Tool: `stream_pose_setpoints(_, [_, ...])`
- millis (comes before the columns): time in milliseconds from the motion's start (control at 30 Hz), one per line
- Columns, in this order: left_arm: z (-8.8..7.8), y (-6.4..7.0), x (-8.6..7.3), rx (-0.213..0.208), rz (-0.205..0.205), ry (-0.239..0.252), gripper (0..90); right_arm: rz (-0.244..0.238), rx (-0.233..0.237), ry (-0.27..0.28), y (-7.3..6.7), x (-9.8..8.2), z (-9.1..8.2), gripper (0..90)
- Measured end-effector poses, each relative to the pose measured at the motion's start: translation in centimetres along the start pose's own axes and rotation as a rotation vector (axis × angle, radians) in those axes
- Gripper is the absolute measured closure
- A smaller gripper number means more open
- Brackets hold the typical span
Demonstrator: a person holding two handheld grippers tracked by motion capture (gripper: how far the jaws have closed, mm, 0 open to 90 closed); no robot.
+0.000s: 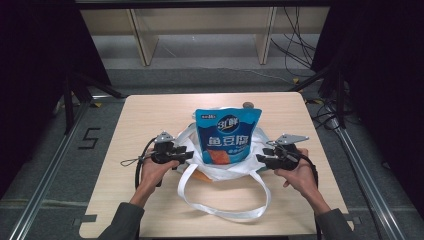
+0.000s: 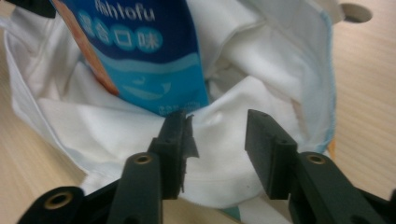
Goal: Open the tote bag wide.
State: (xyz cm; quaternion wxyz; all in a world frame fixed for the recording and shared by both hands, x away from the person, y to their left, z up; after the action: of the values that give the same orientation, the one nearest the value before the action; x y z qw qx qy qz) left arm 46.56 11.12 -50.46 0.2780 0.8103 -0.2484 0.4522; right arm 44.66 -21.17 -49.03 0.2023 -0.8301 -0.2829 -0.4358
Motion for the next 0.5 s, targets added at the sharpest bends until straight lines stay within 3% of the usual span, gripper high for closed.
stream_pose_setpoints(133, [-1.6, 0.6, 0.5, 0.022, 0.017, 0.005, 47.8, 0.013, -0.012, 0.022, 0.4, 0.5, -1.2, 53.6])
stream_pose_setpoints(167, [-2.0, 0.6, 0.6, 0.037, 0.011, 0.005, 46.9, 0.035, -0.009, 0.038, 0.5, 0.5, -1.3, 52.6])
stream_pose_setpoints(200, [-2.4, 0.3, 0.6, 0.057, 0.003, 0.009, 45.1, 0.022, -0.014, 0.031, 0.7, 0.4, -1.5, 51.7])
stream_pose_setpoints(267, [-3.1, -0.1, 0.5, 0.066, -0.015, 0.018, 44.1, 0.029, -0.018, 0.027, 0.8, 0.3, -1.7, 49.7])
stream_pose_setpoints(333, [-3.7, -0.4, 0.3, 0.07, -0.031, 0.025, 43.1, 0.067, -0.018, 0.018, 0.6, 0.0, -1.8, 48.4])
stream_pose_setpoints(367, [-4.0, -0.5, 0.2, 0.075, -0.04, 0.024, 42.3, 0.03, -0.022, 0.039, 0.9, 0.1, -1.8, 48.1])
stream_pose_setpoints(433, [-4.6, -0.4, -0.1, 0.069, -0.044, 0.025, 41.9, 0.052, -0.025, 0.028, 0.8, 0.0, -2.1, 47.1])
stream_pose_setpoints(500, [-4.9, -0.2, -0.3, 0.062, -0.046, 0.031, 41.3, 0.043, -0.011, 0.033, 0.8, -0.1, -2.3, 46.2])
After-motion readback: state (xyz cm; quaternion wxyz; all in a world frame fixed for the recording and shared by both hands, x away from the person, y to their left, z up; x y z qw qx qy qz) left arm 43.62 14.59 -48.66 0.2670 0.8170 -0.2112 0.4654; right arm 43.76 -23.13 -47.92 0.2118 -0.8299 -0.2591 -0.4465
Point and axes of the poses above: each handheld gripper's, and its own axes: z roughly forward along the jaws, x roughly out of its top, y roughly to its right, the point moved 6 cm from there along z, roughly forward along the jaws, and after that the axes turned 6 degrees about y, right-handed, at the moved point
